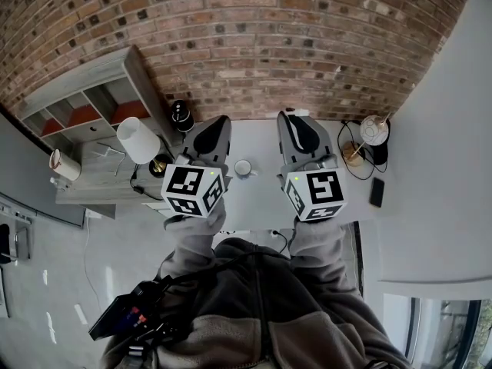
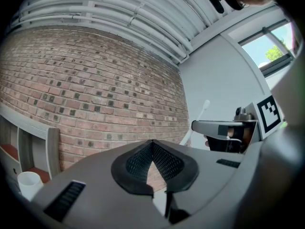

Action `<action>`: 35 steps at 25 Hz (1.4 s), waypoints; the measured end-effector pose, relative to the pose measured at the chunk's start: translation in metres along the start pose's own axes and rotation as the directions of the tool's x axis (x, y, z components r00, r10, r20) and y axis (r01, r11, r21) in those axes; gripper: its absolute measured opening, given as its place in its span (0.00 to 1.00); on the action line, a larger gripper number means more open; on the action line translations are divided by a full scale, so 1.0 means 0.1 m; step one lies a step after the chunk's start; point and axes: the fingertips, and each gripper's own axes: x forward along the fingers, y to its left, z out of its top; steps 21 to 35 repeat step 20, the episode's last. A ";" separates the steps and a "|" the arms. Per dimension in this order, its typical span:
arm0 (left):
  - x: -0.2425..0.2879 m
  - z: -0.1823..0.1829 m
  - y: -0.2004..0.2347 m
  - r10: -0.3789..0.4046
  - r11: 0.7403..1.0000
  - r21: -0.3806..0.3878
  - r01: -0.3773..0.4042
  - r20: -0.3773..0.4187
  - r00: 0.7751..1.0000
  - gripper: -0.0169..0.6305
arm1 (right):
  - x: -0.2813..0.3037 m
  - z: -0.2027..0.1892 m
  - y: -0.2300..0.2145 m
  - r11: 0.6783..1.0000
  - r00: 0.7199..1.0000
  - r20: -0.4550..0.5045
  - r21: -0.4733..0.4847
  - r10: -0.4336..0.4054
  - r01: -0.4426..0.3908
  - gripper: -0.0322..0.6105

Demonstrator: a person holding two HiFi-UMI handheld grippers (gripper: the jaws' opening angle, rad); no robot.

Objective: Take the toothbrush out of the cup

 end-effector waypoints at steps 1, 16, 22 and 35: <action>0.00 0.00 -0.01 -0.001 1.000 -0.002 0.001 0.001 1.000 0.03 | 0.00 0.00 0.00 1.000 1.000 0.001 0.001 0.001 -0.001 0.12; 0.03 -0.03 -0.10 -0.028 1.000 -0.008 0.028 -0.009 1.000 0.03 | -0.01 -0.04 0.02 1.000 1.000 -0.003 0.020 0.005 -0.005 0.12; 0.03 -0.07 -0.08 -0.031 0.999 -0.013 0.031 -0.015 0.999 0.03 | 0.01 -0.05 0.05 1.000 1.000 -0.008 0.018 0.008 -0.007 0.12; 0.03 -0.07 -0.08 -0.031 0.999 -0.013 0.031 -0.015 0.999 0.03 | 0.01 -0.05 0.05 1.000 1.000 -0.008 0.018 0.008 -0.007 0.12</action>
